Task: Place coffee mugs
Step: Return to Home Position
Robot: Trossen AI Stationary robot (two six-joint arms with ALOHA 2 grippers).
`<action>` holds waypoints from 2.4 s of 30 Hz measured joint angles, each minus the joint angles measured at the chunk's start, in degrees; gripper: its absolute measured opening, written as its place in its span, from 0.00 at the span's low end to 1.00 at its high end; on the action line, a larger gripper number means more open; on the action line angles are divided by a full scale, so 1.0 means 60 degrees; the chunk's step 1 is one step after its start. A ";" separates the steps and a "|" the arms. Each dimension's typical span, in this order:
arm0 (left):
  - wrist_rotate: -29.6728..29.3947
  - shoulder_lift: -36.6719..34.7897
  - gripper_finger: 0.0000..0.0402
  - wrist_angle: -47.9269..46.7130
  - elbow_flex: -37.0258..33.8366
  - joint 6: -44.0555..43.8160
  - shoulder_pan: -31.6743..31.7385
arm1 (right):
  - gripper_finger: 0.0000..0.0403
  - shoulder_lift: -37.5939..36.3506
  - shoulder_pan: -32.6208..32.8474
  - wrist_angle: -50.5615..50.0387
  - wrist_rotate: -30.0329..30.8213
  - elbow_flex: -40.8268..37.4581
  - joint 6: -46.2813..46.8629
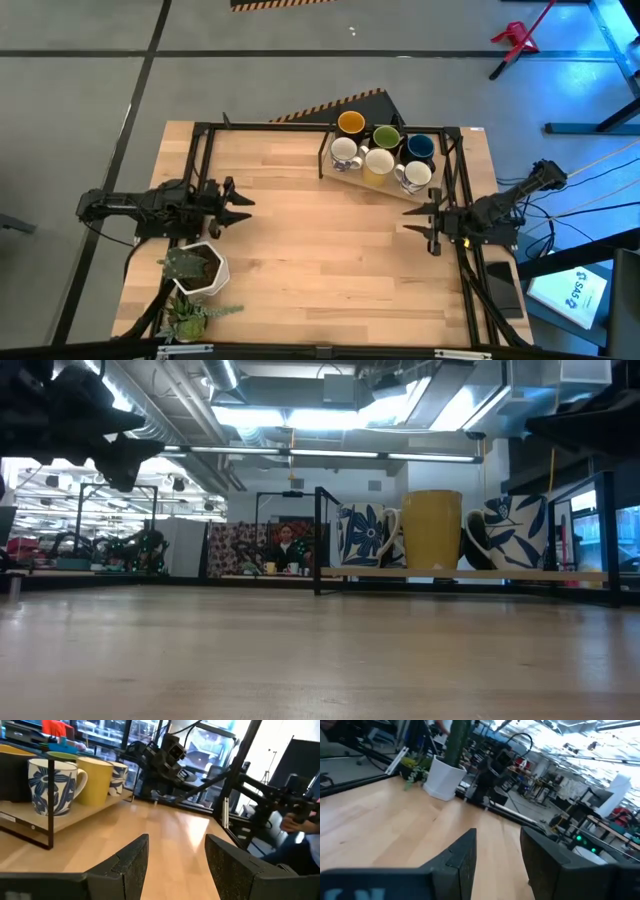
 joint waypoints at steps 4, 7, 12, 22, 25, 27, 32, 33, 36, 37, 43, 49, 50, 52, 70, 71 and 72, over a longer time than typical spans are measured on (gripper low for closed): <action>-0.0034 0.0000 0.47 0.0101 0.0000 -0.0265 -0.0010 | 0.34 0.0000 -0.0004 -0.0353 -0.0034 0.0000 0.0005; -0.0030 0.0004 0.47 0.0091 0.0000 -0.0214 -0.0010 | 0.34 0.0000 -0.0004 -0.0625 -0.0038 0.0000 0.0002; -0.0030 0.0003 0.47 0.0069 0.0000 -0.0213 -0.0010 | 0.34 0.0000 -0.0004 -0.1076 -0.0038 0.0000 -0.0009; -0.0034 0.0004 0.47 0.0065 0.0000 -0.0210 -0.0010 | 0.34 0.0000 -0.0004 -0.1131 -0.0041 0.0004 -0.0012; -0.0034 0.0004 0.47 0.0065 0.0000 -0.0210 -0.0010 | 0.34 0.0000 -0.0004 -0.1139 -0.0041 0.0004 -0.0015; -0.0034 0.0002 0.47 0.0066 0.0000 -0.0210 -0.0010 | 0.34 0.0000 -0.0004 -0.1141 -0.0041 0.0004 -0.0017; -0.0034 0.0004 0.47 0.0065 0.0000 -0.0207 -0.0010 | 0.34 0.0000 -0.0004 -0.1154 -0.0041 0.0004 -0.0022; -0.0034 0.0004 0.47 0.0065 0.0000 -0.0207 -0.0010 | 0.34 0.0000 -0.0004 -0.1157 -0.0041 0.0004 -0.0022; -0.0035 0.0004 0.47 0.0065 0.0000 -0.0207 -0.0010 | 0.34 0.0000 -0.0004 -0.1161 -0.0041 0.0004 -0.0028; -0.0036 0.0002 0.47 0.0067 0.0000 -0.0207 -0.0010 | 0.34 0.0000 -0.0004 -0.1161 -0.0041 0.0004 -0.0029; -0.0037 0.0000 0.47 0.0065 0.0000 -0.0207 -0.0010 | 0.34 0.0000 -0.0004 -0.1168 -0.0041 0.0007 -0.0029; -0.0037 0.0004 0.47 0.0065 0.0000 -0.0207 -0.0010 | 0.34 0.0000 -0.0004 -0.1172 -0.0041 0.0005 -0.0029; -0.0037 0.0004 0.47 0.0065 0.0000 -0.0207 -0.0010 | 0.34 0.0000 -0.0004 -0.1172 -0.0041 0.0004 -0.0029; -0.0037 0.0004 0.47 0.0065 0.0000 -0.0207 -0.0010 | 0.34 0.0000 -0.0004 -0.1172 -0.0041 0.0004 -0.0029; -0.0037 0.0004 0.47 0.0065 0.0000 -0.0207 -0.0012 | 0.34 0.0000 -0.0004 -0.1179 -0.0041 0.0004 -0.0025; -0.0037 0.0000 0.47 0.0065 0.0000 -0.0207 -0.0014 | 0.34 0.0000 -0.0004 -0.1179 -0.0045 0.0007 -0.0025; -0.0037 0.0000 0.47 0.0065 0.0000 -0.0207 -0.0013 | 0.34 0.0000 -0.0004 -0.1179 -0.0045 0.0004 -0.0025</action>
